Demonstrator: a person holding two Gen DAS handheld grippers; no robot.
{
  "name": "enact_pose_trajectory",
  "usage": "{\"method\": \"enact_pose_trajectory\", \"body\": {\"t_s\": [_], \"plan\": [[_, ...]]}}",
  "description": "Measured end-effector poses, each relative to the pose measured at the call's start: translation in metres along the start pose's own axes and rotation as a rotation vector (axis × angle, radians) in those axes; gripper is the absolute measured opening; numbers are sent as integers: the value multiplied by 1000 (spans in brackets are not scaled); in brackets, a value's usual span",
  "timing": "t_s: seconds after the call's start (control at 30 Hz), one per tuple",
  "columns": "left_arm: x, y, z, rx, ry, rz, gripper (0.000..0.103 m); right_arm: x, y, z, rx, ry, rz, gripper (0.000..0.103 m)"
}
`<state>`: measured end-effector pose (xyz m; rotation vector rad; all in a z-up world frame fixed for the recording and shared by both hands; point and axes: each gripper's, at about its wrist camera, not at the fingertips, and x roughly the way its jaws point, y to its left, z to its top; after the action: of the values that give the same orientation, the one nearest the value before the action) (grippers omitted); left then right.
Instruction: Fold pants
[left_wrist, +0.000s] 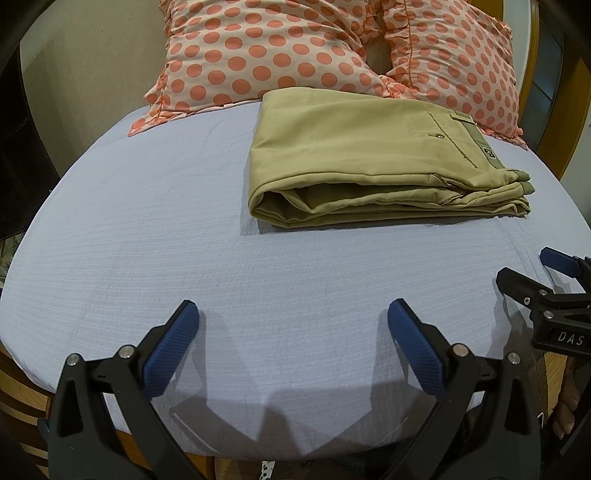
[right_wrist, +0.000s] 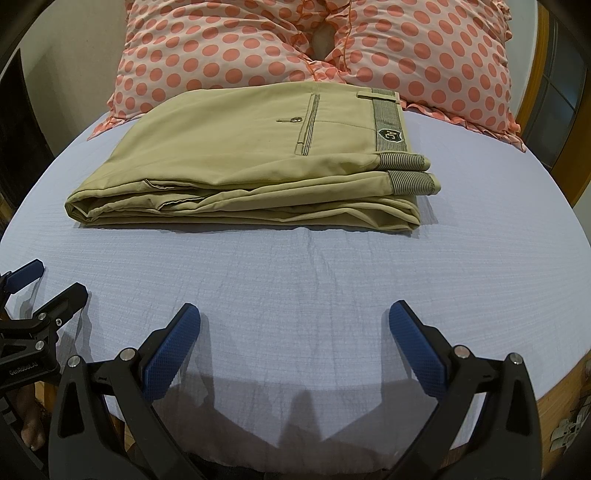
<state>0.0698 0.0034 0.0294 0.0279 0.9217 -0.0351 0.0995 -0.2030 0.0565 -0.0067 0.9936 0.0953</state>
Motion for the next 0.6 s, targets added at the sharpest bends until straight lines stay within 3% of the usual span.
{"method": "enact_pose_trajectory", "body": {"t_s": [0.6], "plan": [[0, -1, 0, -2, 5, 1, 101, 0, 1, 0, 0, -1, 0, 102]]}}
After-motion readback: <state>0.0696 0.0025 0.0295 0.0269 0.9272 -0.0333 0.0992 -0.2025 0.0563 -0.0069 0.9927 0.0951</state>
